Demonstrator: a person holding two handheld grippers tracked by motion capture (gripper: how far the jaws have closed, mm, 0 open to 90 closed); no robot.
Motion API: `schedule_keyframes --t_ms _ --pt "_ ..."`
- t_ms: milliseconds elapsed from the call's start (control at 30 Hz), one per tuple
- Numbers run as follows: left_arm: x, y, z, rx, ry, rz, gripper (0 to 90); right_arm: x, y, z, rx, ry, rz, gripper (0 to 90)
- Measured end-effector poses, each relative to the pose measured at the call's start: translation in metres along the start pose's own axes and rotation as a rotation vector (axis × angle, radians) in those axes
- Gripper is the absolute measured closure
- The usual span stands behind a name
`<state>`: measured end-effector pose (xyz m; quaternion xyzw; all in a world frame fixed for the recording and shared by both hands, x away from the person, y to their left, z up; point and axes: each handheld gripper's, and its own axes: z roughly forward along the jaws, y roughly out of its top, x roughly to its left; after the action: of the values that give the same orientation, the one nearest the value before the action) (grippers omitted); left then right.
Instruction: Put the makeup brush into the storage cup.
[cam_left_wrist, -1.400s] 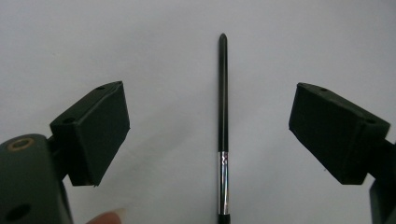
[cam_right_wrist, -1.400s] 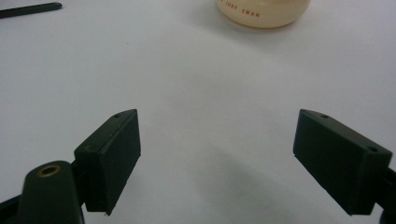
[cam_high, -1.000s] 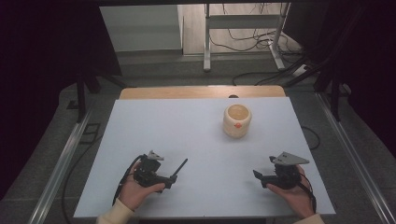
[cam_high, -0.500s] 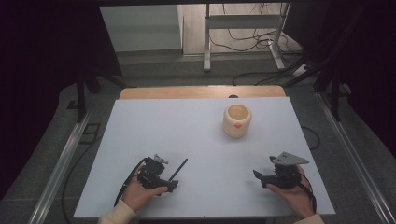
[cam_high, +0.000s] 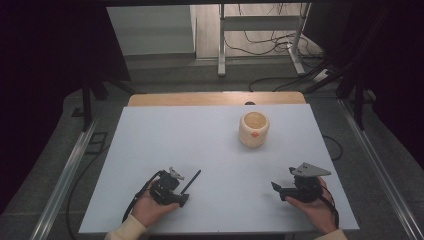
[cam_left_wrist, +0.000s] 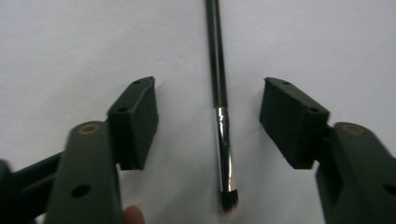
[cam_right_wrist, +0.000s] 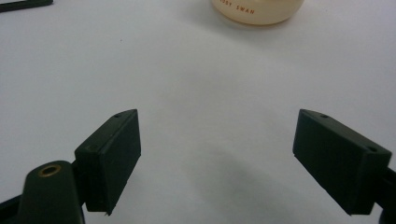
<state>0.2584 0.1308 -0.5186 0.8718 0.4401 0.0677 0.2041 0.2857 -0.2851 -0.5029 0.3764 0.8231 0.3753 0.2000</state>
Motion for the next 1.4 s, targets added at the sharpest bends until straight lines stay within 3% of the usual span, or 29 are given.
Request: schedule_keyframes --t_ms 133,267,433,467,800,1400 --pt "0.000 0.002 -0.001 0.016 -0.006 0.007 46.9 0.000 0.000 0.000 -0.002 -0.001 0.000 15.4" --pt "-0.002 0.008 -0.002 0.057 -0.014 0.027 57.1 0.000 0.000 0.000 0.003 -0.002 0.001 15.4" --pt "-0.003 0.015 -0.001 0.096 -0.028 0.023 62.8 0.000 0.000 0.000 0.003 -0.004 0.005 15.4" --pt "0.000 0.018 -0.002 0.123 -0.033 0.032 66.1 0.000 0.000 0.000 0.003 -0.004 0.005 15.5" --pt "0.008 0.021 -0.001 0.137 -0.046 0.019 81.5 -0.001 0.000 0.000 0.011 -0.006 0.018 15.7" --pt "0.008 0.020 -0.002 0.119 -0.051 0.035 83.9 -0.003 -0.001 0.000 0.013 -0.015 0.028 16.1"
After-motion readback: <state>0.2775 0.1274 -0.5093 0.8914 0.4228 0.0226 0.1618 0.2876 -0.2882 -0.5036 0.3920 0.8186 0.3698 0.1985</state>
